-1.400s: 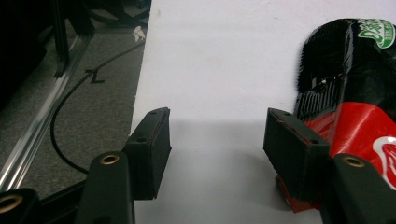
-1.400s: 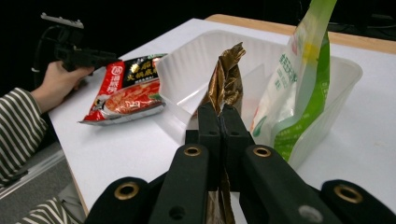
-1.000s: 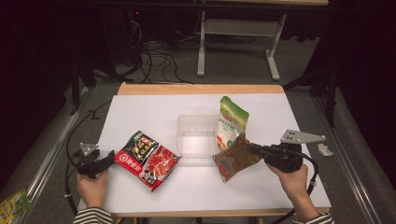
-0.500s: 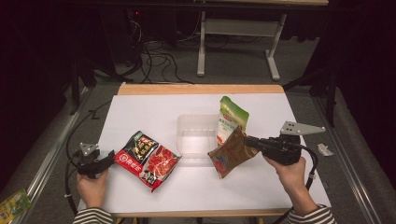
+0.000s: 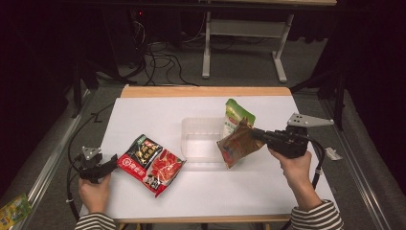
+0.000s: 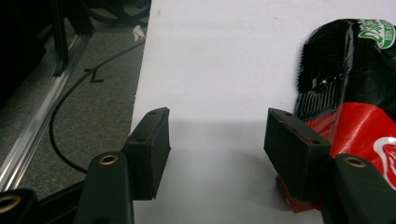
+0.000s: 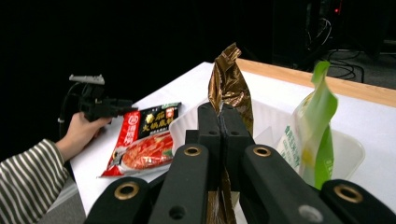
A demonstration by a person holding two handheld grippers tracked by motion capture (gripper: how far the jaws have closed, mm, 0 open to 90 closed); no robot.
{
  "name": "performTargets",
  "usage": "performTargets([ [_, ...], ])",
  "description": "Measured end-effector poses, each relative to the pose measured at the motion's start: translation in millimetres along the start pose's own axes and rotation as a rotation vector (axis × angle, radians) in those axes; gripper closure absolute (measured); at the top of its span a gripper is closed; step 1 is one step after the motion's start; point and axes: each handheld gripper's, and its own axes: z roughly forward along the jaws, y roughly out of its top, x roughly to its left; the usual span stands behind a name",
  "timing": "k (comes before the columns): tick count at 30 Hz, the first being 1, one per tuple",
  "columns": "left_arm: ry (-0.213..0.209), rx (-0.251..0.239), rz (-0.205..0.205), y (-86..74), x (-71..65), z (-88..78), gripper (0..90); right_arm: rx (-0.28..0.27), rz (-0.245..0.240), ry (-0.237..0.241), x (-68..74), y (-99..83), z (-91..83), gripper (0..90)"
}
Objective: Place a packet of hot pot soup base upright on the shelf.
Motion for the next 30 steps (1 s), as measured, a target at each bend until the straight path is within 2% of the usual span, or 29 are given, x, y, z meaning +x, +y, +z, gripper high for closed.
performTargets([
  [3,0.000,0.001,0.000,0.1,0.0,0.1,41.0,-0.009,0.020,0.005,-3.3,4.3,2.0,90.0],
  [9,-0.001,0.000,-0.003,0.1,0.1,0.1,40.9,-0.016,0.031,-0.018,-8.1,13.2,10.1,90.0],
  [13,-0.001,-0.001,0.001,-0.1,0.0,-0.1,41.2,-0.024,0.058,-0.029,-14.0,18.4,16.9,90.0],
  [24,-0.001,-0.001,-0.002,0.0,0.1,-0.1,41.1,-0.046,0.080,-0.036,-17.3,23.6,25.6,90.0],
  [30,-0.002,0.000,-0.003,0.0,0.1,0.1,41.1,-0.055,0.077,-0.040,-15.1,27.8,28.1,90.0],
])
